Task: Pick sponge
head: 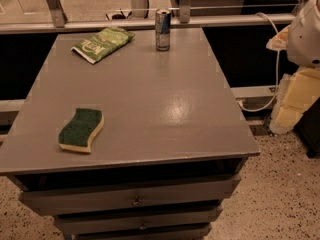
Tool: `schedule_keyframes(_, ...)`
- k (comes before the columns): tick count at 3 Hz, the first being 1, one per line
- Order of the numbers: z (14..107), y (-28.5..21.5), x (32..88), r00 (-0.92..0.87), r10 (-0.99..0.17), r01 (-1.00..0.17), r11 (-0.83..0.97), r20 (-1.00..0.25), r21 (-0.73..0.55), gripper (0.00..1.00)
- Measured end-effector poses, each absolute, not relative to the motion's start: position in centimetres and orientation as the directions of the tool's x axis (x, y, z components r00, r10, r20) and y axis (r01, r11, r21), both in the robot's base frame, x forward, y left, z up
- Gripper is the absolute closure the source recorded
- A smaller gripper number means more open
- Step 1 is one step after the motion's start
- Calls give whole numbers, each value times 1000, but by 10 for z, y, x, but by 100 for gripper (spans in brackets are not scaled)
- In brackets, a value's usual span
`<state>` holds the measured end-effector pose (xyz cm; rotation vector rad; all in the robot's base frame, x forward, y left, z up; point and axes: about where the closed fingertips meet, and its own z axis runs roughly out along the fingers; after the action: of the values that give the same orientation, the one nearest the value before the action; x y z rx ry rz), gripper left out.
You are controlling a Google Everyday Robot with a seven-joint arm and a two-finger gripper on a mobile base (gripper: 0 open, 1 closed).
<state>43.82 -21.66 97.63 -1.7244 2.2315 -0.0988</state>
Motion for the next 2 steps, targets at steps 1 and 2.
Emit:
schedule_keyframes(1, 976, -217, 438, -221, -953, -931, 270, -207, -246, 0)
schedule_keyframes(2, 970, -203, 448, -187, -950, -935, 250, -250, -251, 0)
